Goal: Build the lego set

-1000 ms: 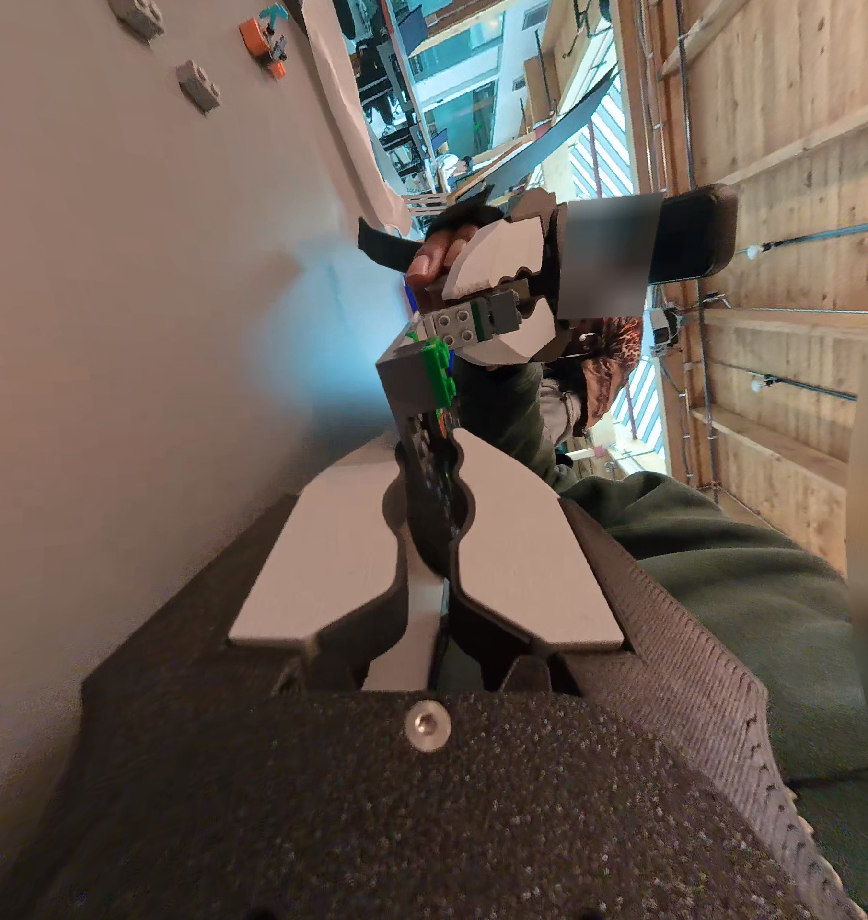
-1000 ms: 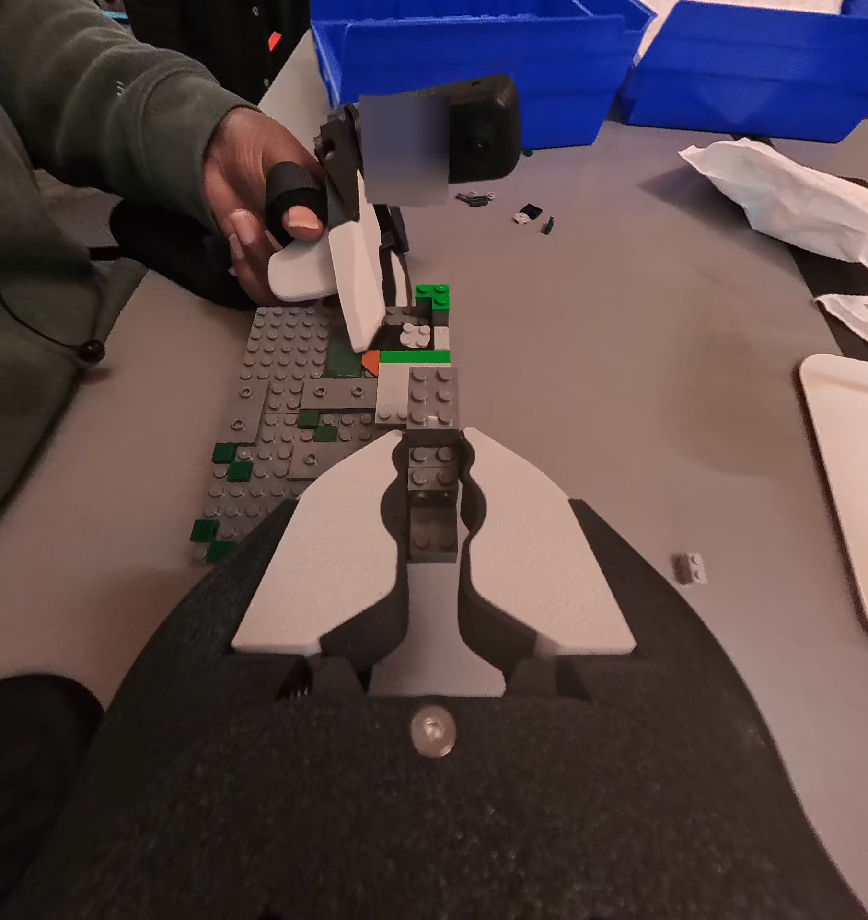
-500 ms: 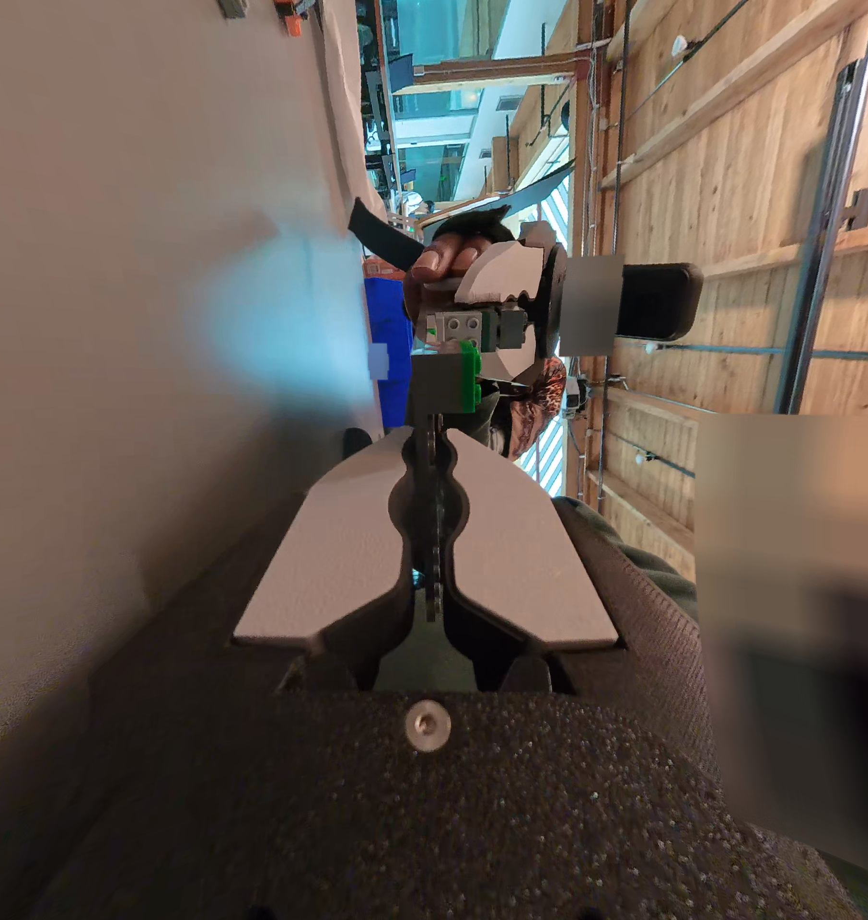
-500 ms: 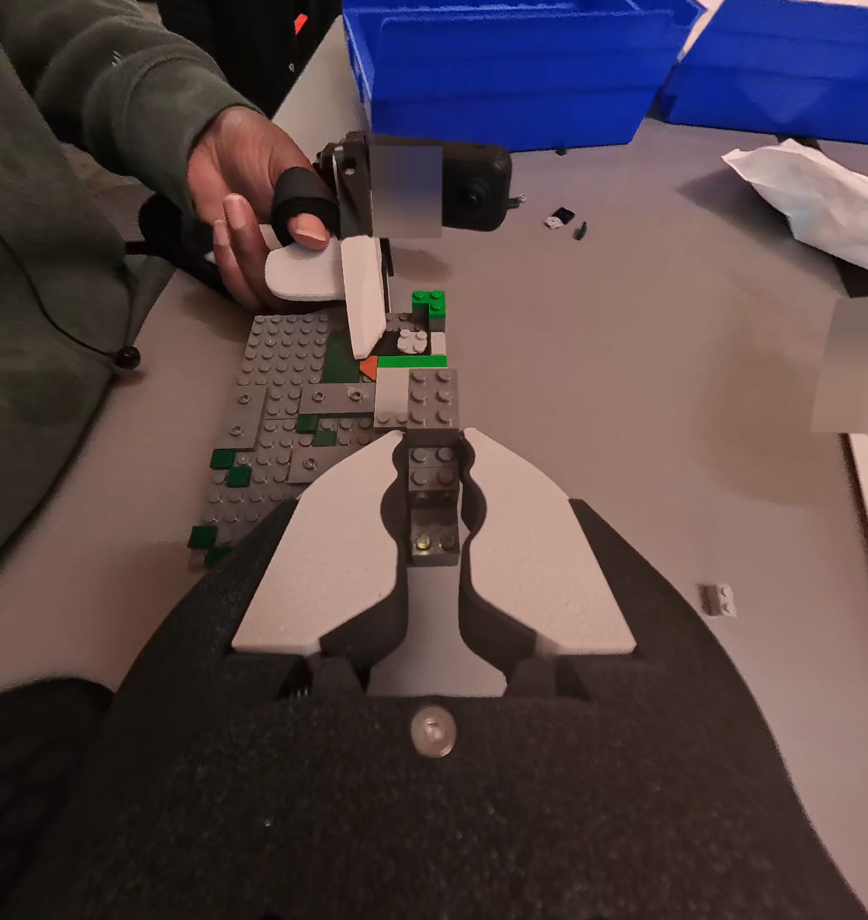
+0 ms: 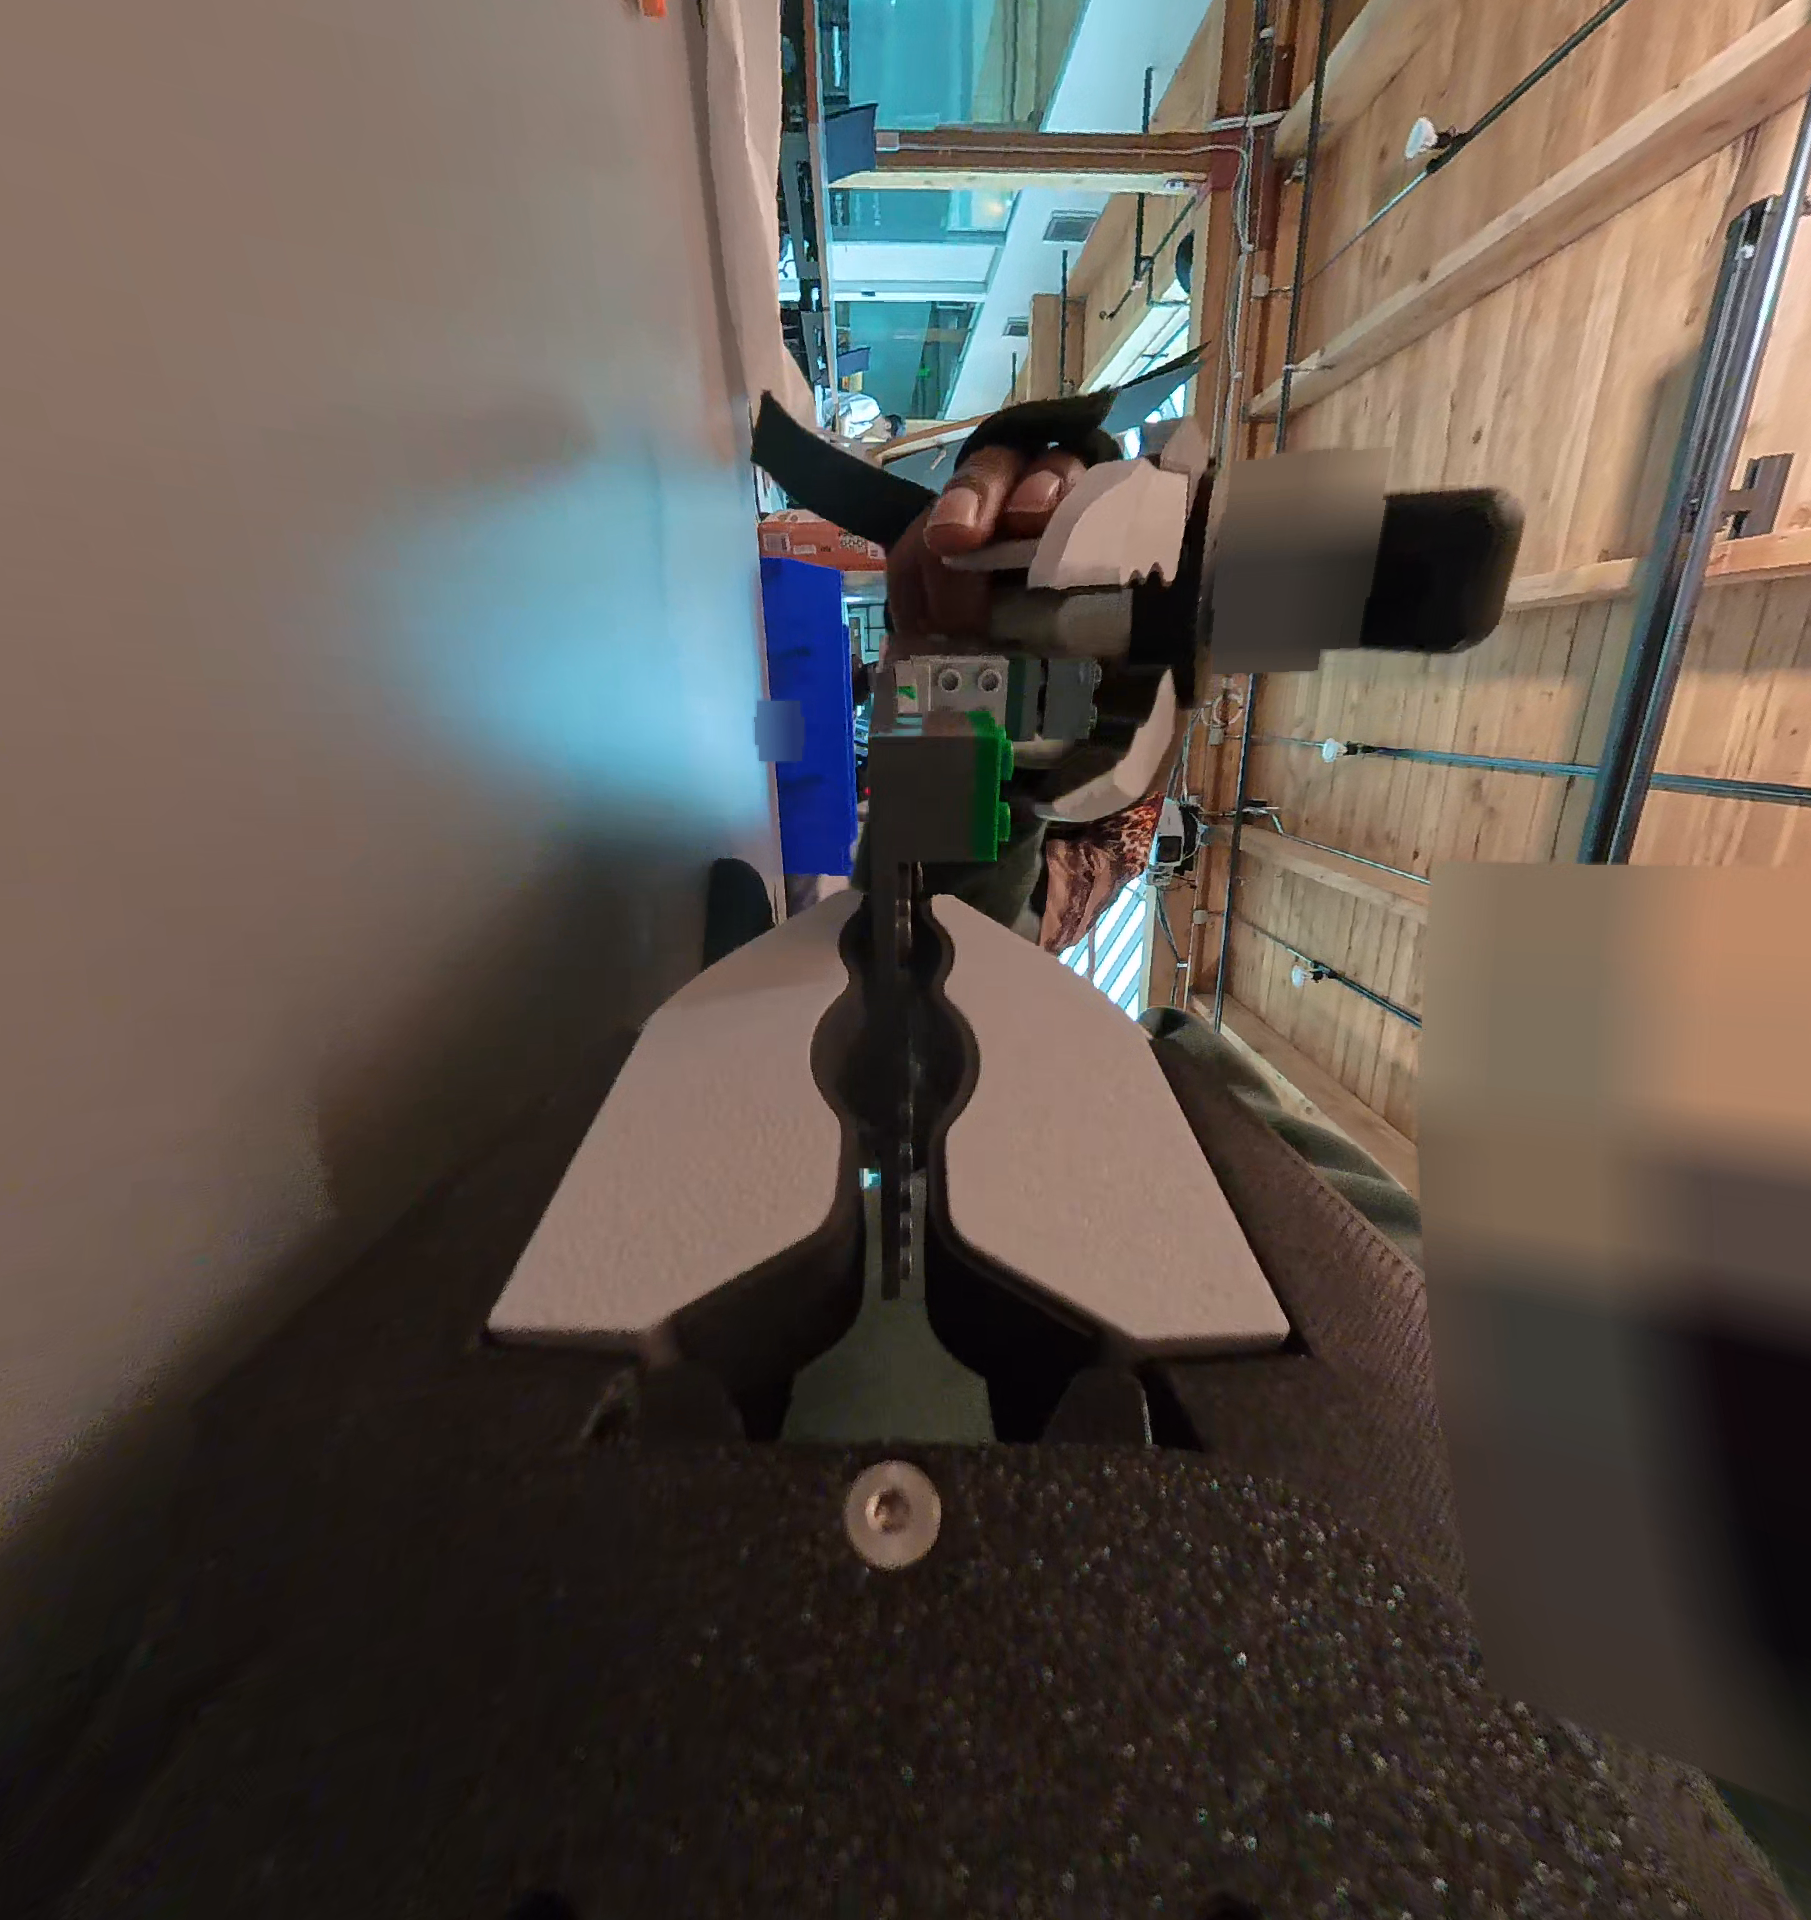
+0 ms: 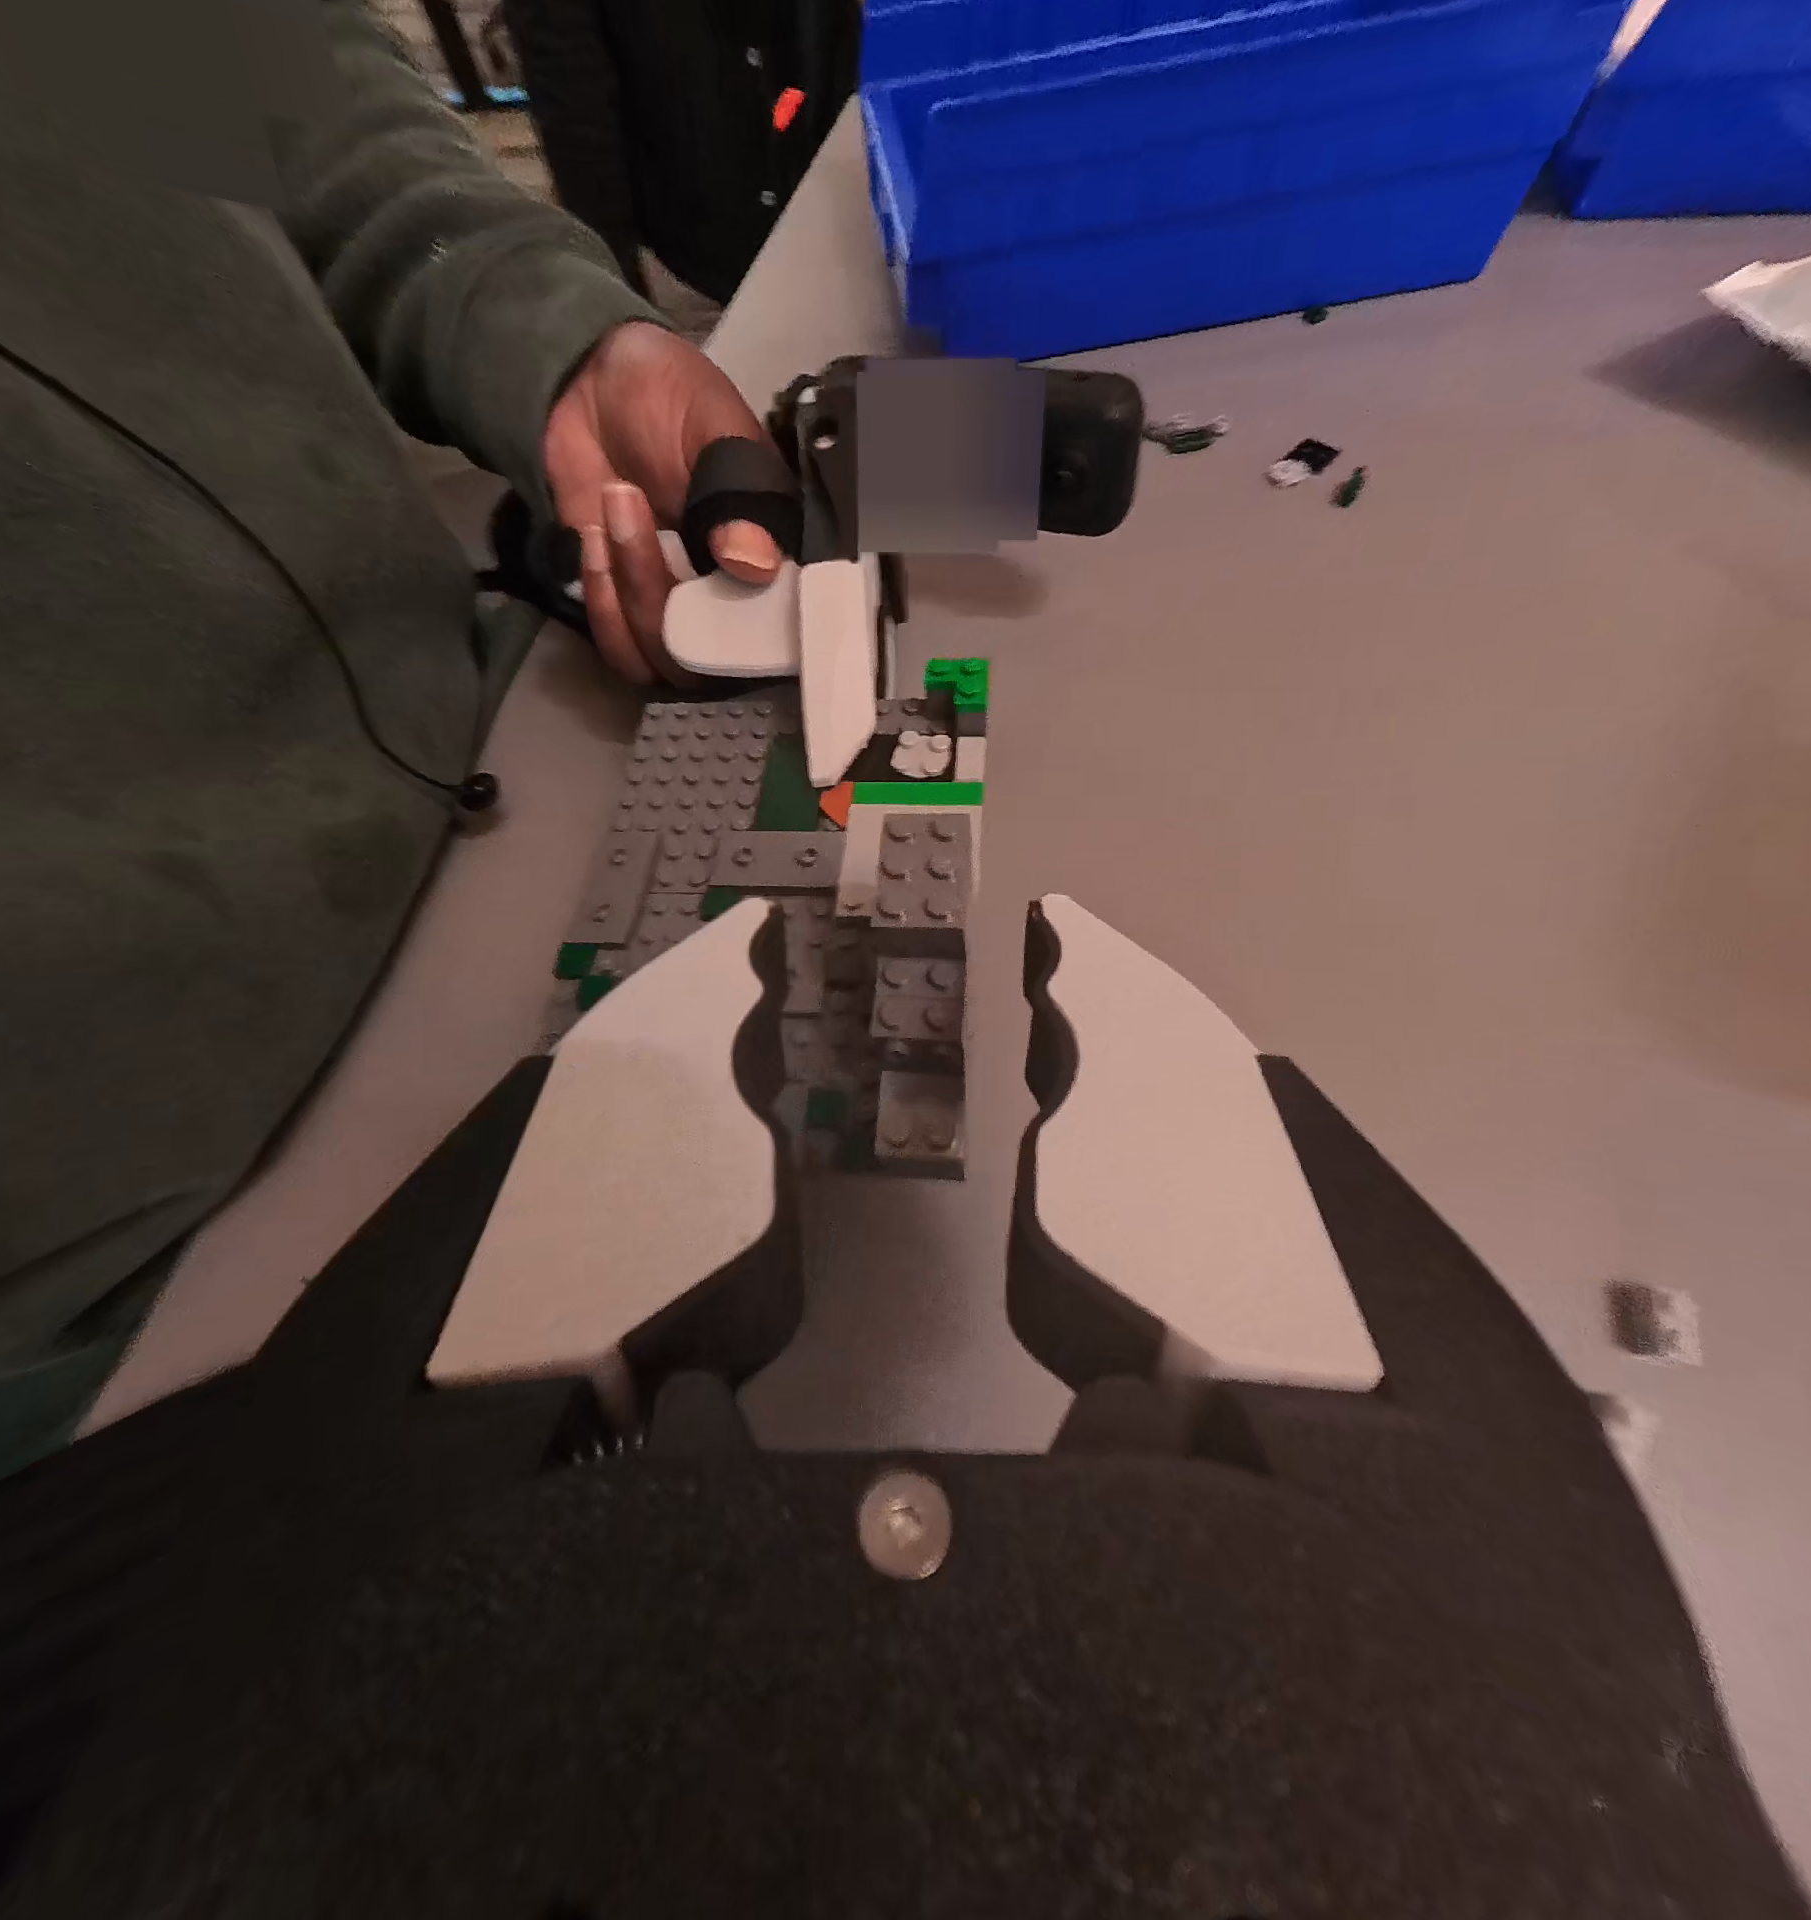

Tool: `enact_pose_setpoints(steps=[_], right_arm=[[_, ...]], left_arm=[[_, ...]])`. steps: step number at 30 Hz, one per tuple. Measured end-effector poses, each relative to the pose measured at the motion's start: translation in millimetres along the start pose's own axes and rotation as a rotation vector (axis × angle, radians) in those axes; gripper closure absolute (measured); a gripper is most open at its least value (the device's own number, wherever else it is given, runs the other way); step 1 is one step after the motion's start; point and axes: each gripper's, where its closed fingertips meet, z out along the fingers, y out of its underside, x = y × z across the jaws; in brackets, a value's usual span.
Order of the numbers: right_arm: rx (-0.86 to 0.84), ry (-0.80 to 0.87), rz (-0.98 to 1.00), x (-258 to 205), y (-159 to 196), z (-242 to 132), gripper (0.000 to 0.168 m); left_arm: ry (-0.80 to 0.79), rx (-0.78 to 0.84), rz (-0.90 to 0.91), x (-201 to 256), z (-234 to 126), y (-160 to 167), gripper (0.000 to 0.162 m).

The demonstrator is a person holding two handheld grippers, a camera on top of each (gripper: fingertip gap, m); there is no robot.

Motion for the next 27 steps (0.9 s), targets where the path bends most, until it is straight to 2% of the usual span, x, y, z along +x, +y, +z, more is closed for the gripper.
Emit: enact_pose_setpoints(steps=[4,11,17,27], right_arm=[[-0.073,-0.189,0.167,-14,1,-7,0.112],[-0.331,-0.575,0.519,-49,17,-4,0.095],[-0.469,-0.637,0.566,-47,23,3,0.095],[-0.472,-0.742,0.635,-54,15,16,0.097]], left_arm=[[-0.025,-0.033,0.017,-2,0,9,0.156],[-0.077,-0.118,0.098,-2,2,29,0.156],[-0.069,-0.125,0.1,-1,-3,35,0.156],[-0.039,-0.153,0.109,3,-4,41,0.156]])
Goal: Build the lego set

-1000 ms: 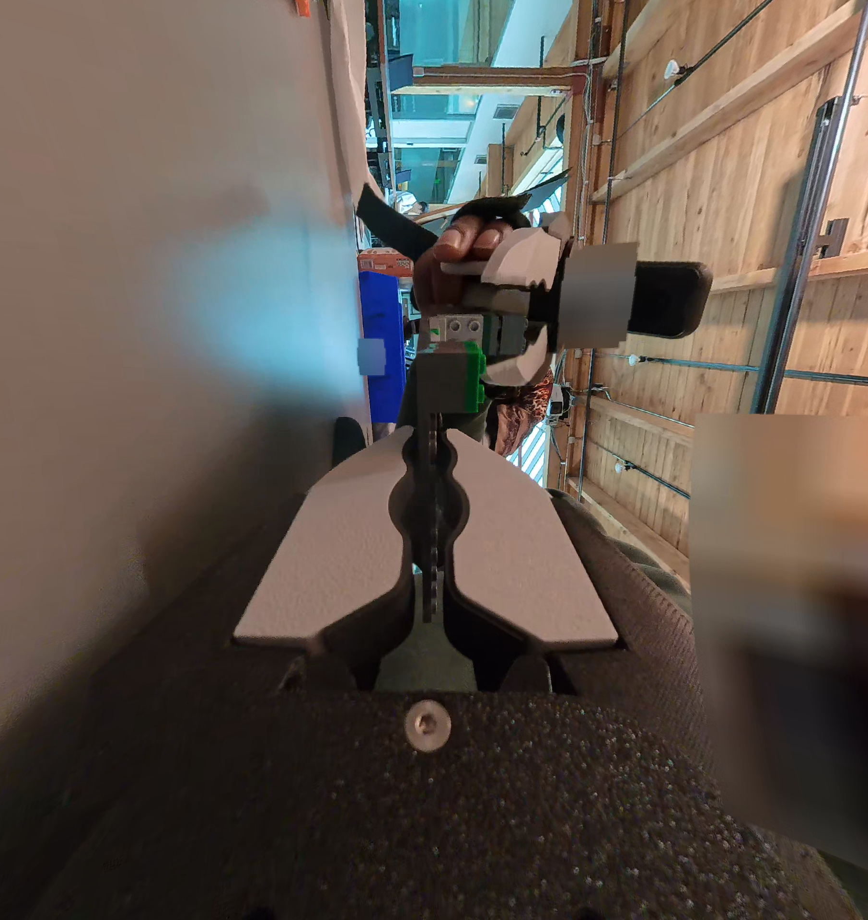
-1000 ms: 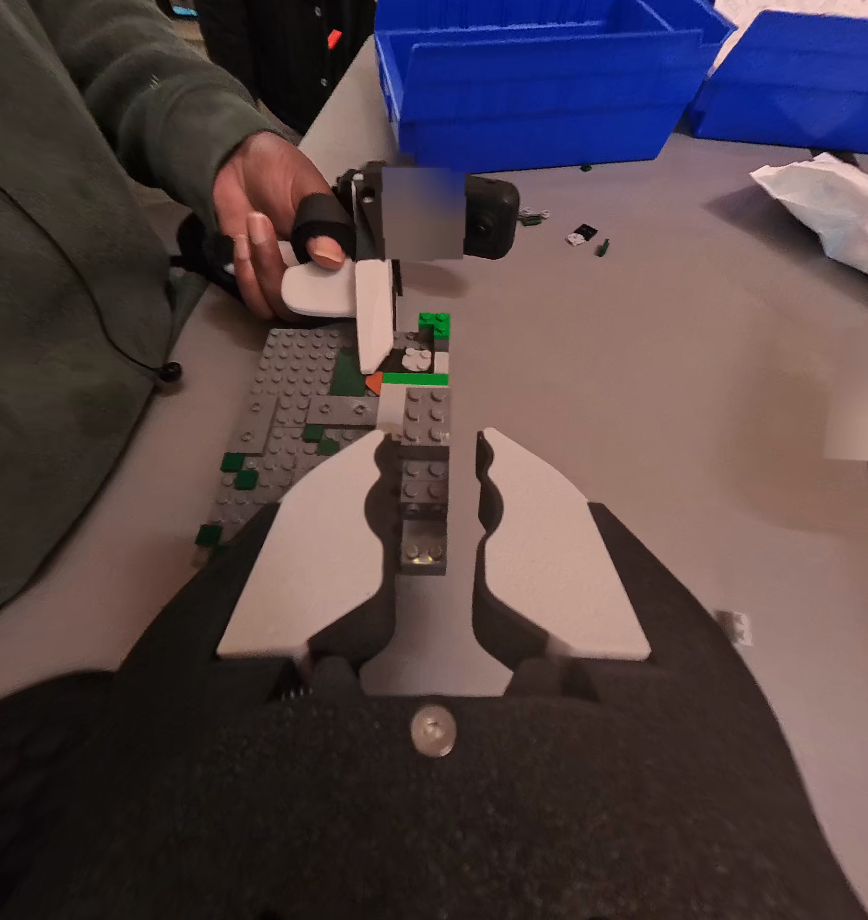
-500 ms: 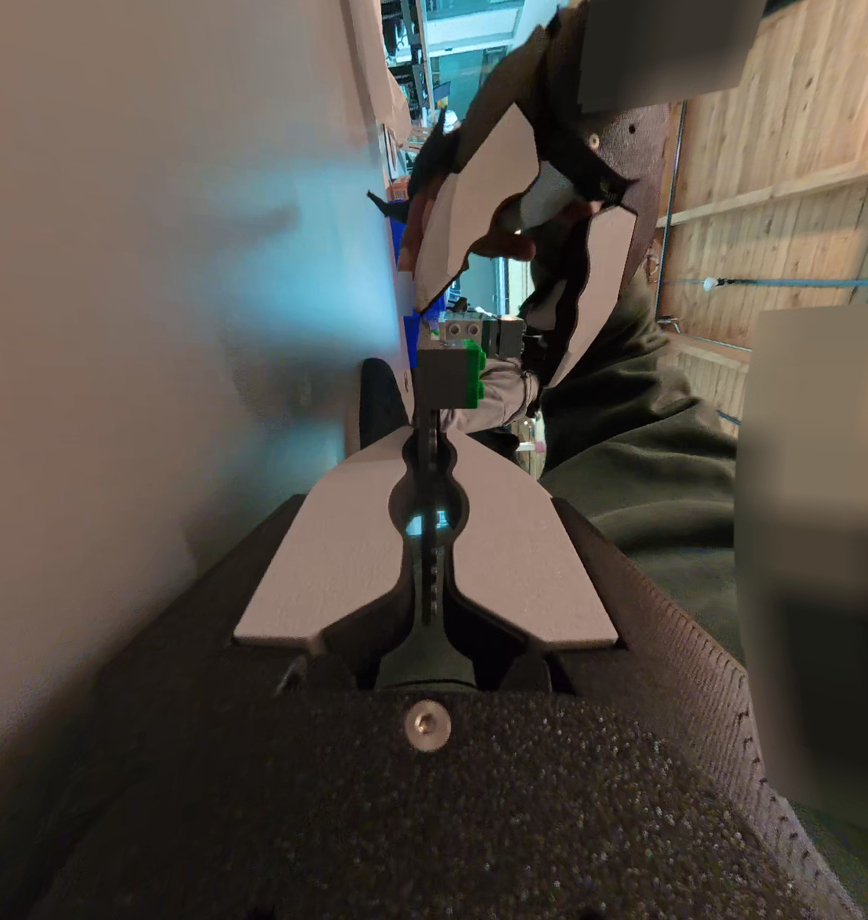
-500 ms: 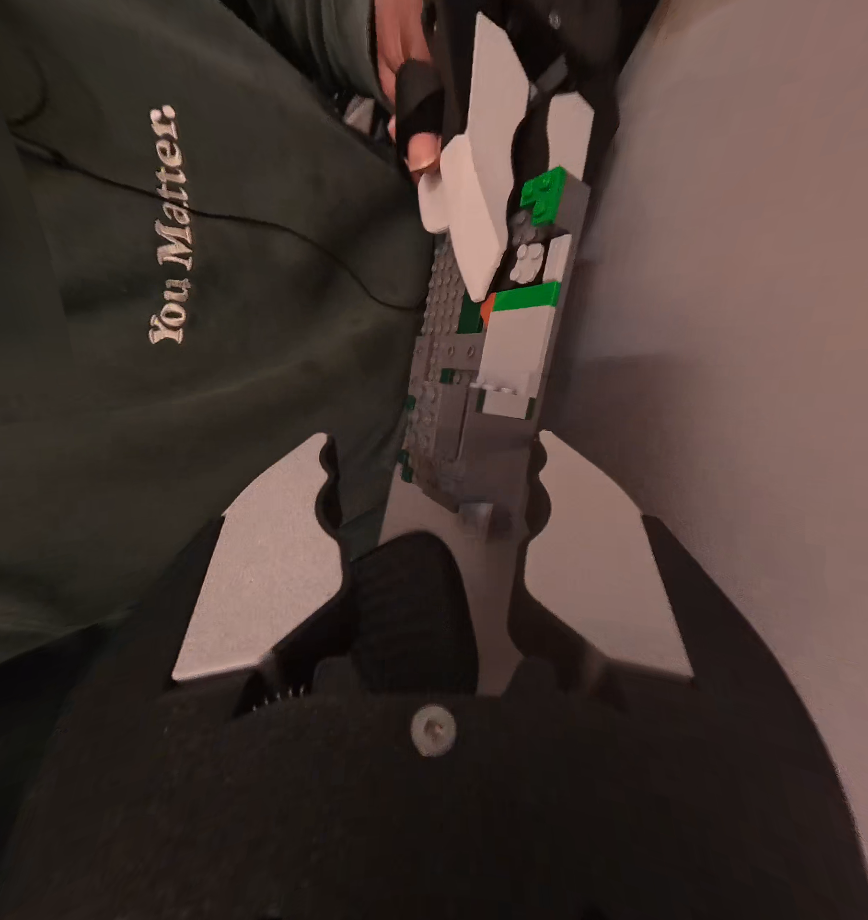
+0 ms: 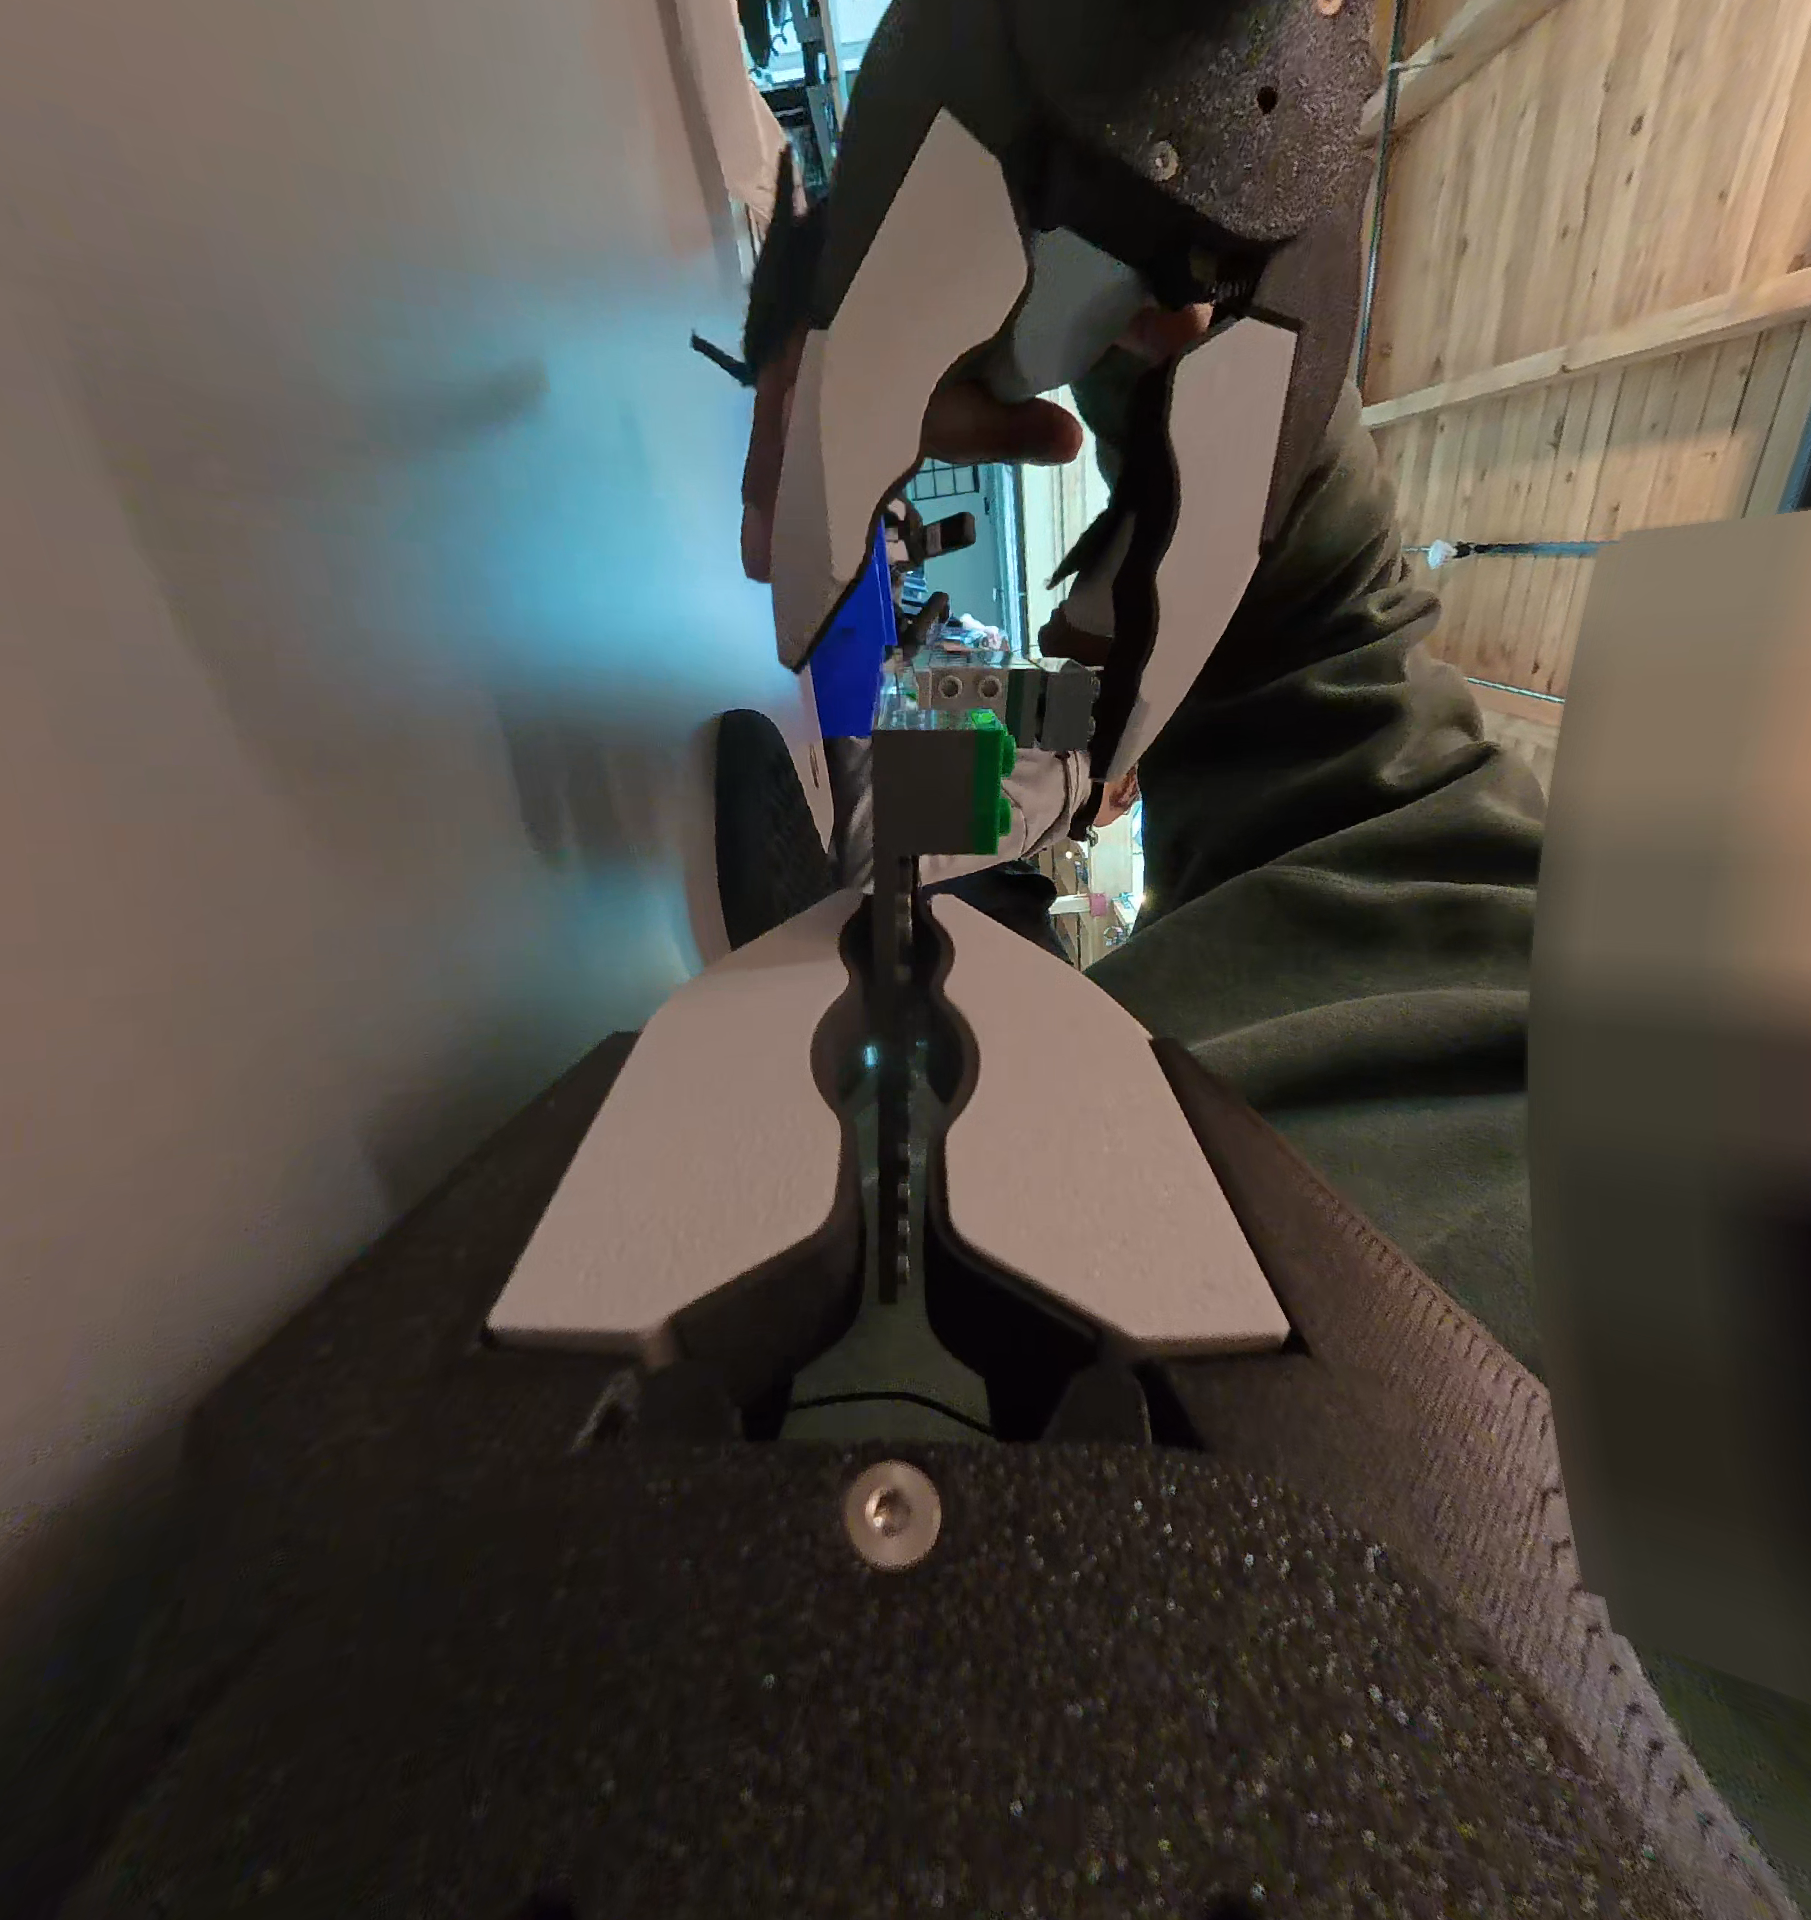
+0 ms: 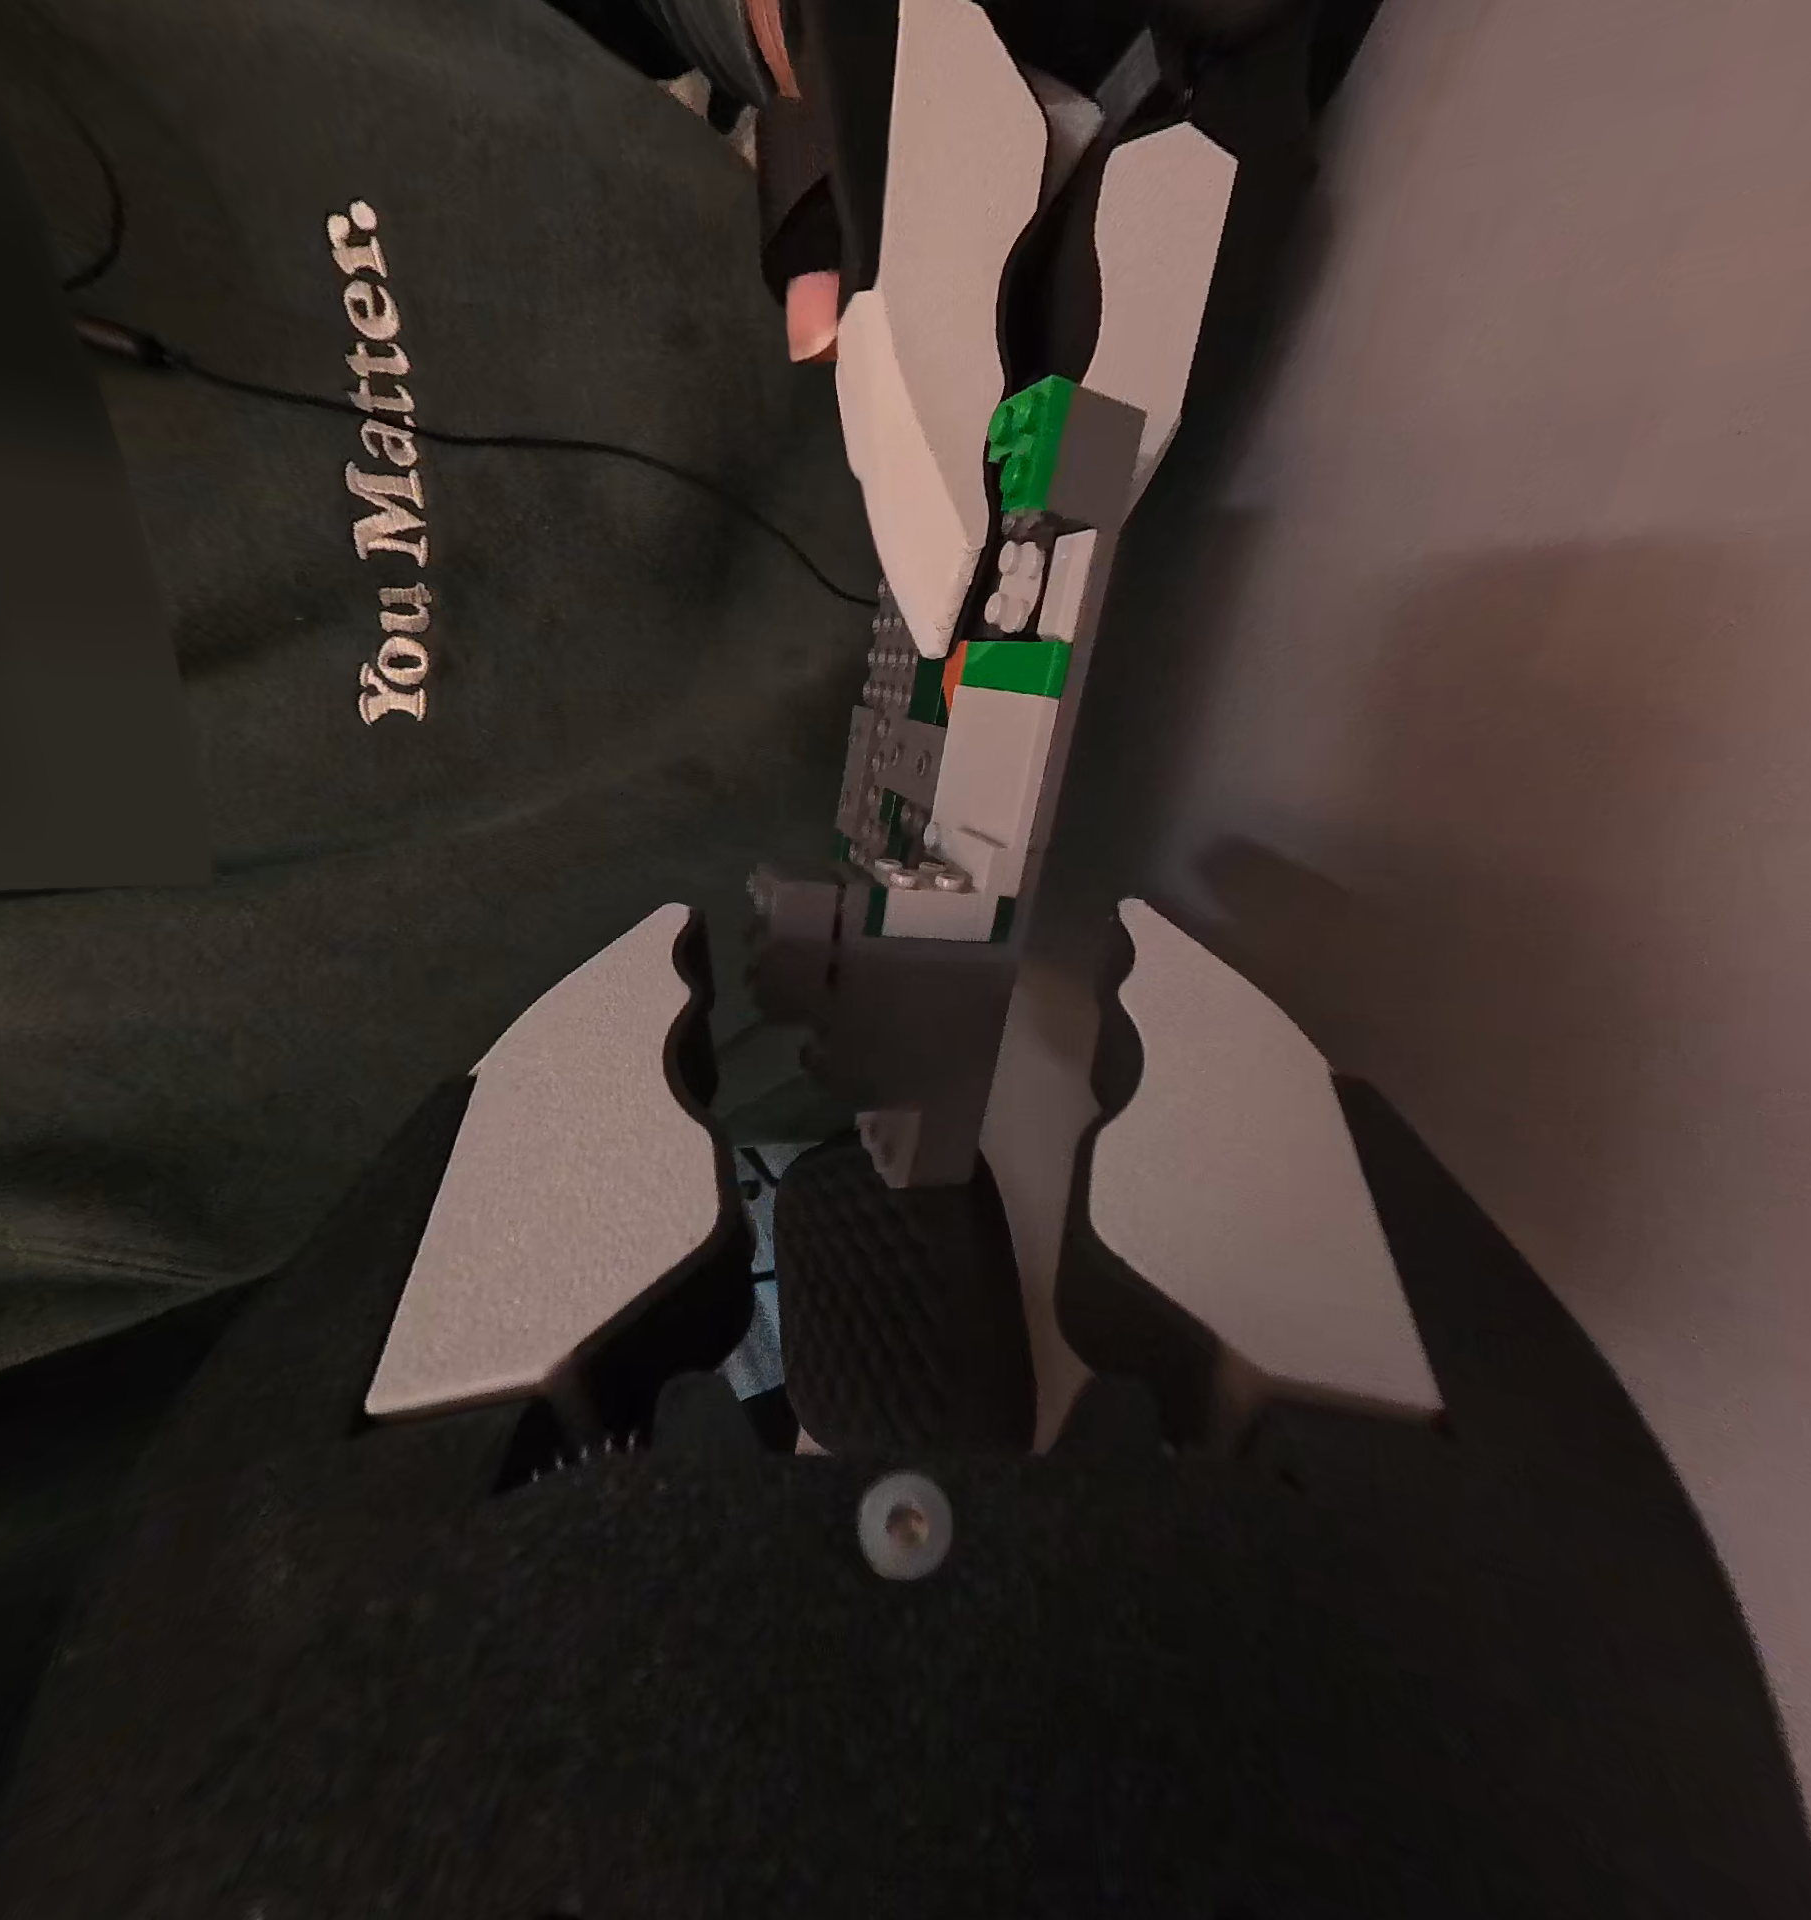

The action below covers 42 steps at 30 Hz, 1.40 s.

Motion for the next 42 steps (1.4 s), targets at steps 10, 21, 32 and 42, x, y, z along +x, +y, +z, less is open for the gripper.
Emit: enact_pose_setpoints(steps=[10,21,32,42], right_arm=[[0.061,-0.122,0.009,-11,0,2,0.115],[0.104,-0.084,-0.087,-15,1,6,0.118],[0.108,-0.019,-0.176,-19,3,17,0.12],[0.133,-0.005,-0.177,-20,7,25,0.119]], left_arm=[[0.024,-0.005,0.069,8,1,3,0.155],[-0.027,-0.002,0.195,16,-2,6,0.154],[-0.052,-0.011,0.305,21,-5,15,0.153],[-0.064,-0.046,0.345,16,-4,22,0.153]])
